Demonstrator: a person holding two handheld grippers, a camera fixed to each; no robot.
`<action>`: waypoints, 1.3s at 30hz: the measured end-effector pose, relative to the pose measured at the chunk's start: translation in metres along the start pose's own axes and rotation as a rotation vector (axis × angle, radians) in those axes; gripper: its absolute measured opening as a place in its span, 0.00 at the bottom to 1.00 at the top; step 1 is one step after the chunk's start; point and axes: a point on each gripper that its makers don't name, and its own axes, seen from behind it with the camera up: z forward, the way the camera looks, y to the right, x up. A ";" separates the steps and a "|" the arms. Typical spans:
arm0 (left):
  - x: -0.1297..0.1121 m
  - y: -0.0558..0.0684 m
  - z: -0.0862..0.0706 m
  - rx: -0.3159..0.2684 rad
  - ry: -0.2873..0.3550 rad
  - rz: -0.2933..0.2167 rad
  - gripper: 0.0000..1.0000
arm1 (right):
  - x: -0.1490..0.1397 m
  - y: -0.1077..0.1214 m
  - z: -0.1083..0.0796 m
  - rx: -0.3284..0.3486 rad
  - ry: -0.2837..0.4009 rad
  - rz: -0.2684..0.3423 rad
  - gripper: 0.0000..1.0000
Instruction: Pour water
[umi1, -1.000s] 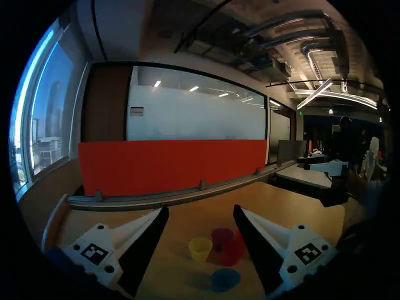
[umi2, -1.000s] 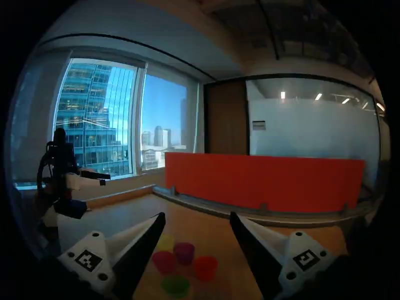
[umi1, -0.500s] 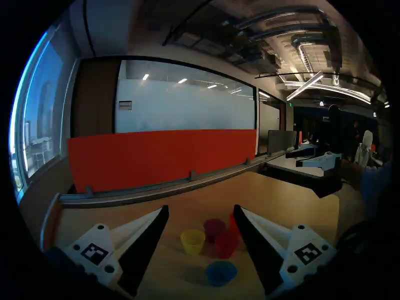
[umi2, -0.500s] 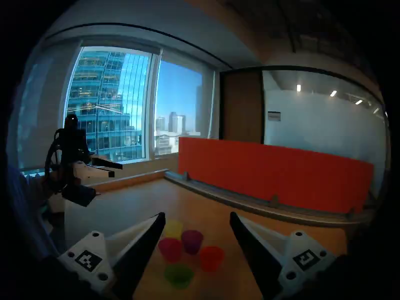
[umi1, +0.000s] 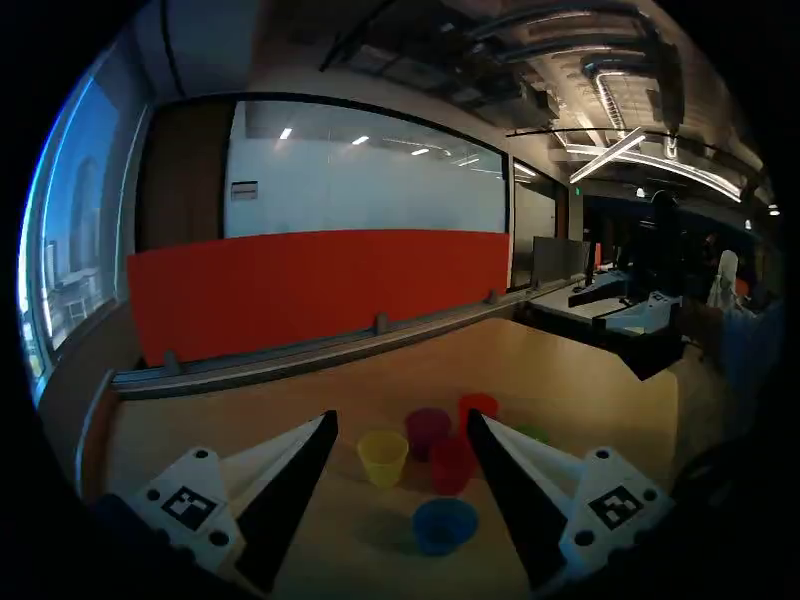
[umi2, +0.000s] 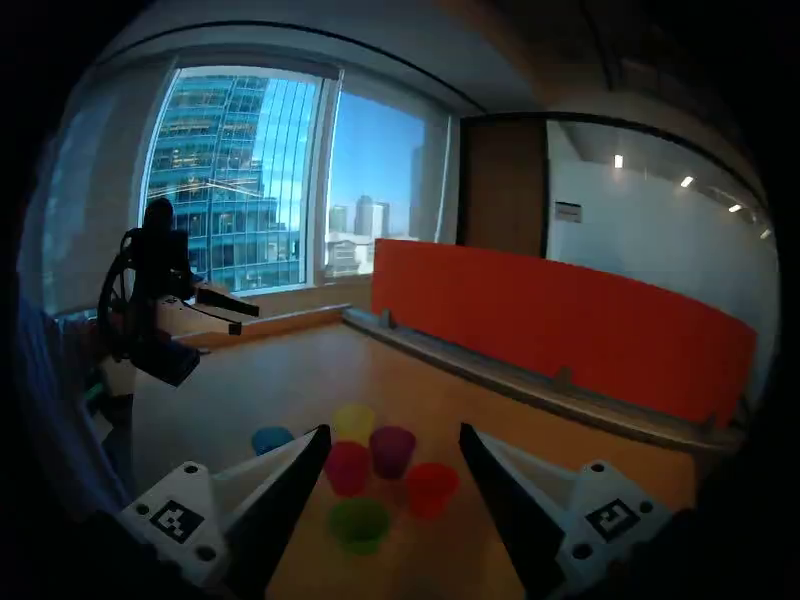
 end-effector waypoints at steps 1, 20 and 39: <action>-0.002 0.001 0.000 -0.002 -0.003 0.001 0.96 | -0.003 0.000 0.001 0.003 -0.006 0.002 1.00; -0.062 0.011 0.011 -0.020 -0.086 0.042 0.96 | -0.067 -0.007 0.017 0.046 -0.107 0.000 1.00; -0.122 0.037 0.020 -0.104 -0.207 0.065 0.96 | -0.130 -0.020 0.036 0.094 -0.232 -0.023 1.00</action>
